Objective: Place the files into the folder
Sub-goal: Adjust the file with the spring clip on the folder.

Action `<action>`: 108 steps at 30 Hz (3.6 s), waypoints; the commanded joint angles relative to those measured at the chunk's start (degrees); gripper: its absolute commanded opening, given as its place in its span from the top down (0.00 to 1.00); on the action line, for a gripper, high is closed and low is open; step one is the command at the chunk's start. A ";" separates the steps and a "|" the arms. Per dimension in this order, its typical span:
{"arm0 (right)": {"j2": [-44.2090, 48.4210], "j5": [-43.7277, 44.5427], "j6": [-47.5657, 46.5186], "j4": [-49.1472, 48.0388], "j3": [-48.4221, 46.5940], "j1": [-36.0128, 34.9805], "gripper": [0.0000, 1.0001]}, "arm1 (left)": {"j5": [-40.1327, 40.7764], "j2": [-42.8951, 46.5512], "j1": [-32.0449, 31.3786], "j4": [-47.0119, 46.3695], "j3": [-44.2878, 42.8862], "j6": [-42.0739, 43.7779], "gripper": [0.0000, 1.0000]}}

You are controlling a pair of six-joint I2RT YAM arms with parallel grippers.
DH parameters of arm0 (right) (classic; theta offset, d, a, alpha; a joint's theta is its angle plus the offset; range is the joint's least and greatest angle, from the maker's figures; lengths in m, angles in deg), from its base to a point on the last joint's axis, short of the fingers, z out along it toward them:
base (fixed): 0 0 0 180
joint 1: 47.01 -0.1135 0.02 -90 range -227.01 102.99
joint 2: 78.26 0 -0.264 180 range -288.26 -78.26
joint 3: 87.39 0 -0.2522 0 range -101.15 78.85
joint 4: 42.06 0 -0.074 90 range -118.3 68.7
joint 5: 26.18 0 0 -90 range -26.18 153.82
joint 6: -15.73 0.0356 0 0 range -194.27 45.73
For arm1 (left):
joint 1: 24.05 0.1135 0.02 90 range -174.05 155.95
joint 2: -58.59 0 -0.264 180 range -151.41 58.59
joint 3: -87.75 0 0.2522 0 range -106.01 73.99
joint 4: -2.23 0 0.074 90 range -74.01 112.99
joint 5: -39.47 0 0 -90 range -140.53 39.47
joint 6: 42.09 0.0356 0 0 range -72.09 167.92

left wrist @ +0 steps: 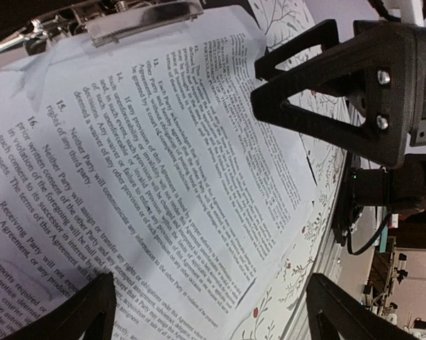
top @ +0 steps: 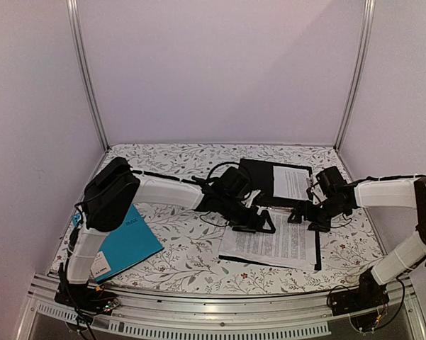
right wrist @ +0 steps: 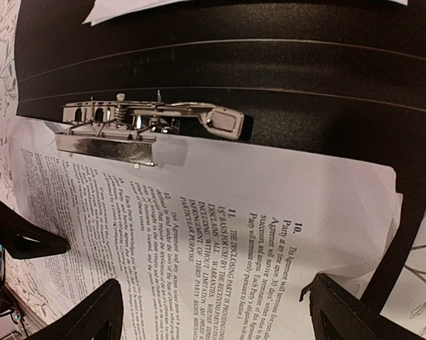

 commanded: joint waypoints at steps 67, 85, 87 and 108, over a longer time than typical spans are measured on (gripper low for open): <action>-13.27 0.57 0.66 -4.36 -14.49 0.20 0.08 | 1.71 -2.90 0.84 2.89 -2.09 -1.46 0.07; -10.32 1.40 0.10 -4.54 -14.40 0.25 0.08 | 1.18 -4.62 0.29 2.89 -3.59 -2.32 0.07; -9.39 1.49 -0.14 -4.54 -14.40 0.19 0.08 | 1.15 -4.74 0.18 2.98 -3.78 -2.42 0.07; -11.25 5.40 -0.75 -2.82 -14.44 0.24 0.07 | 0.92 -5.76 -0.13 3.50 -4.88 -2.38 0.07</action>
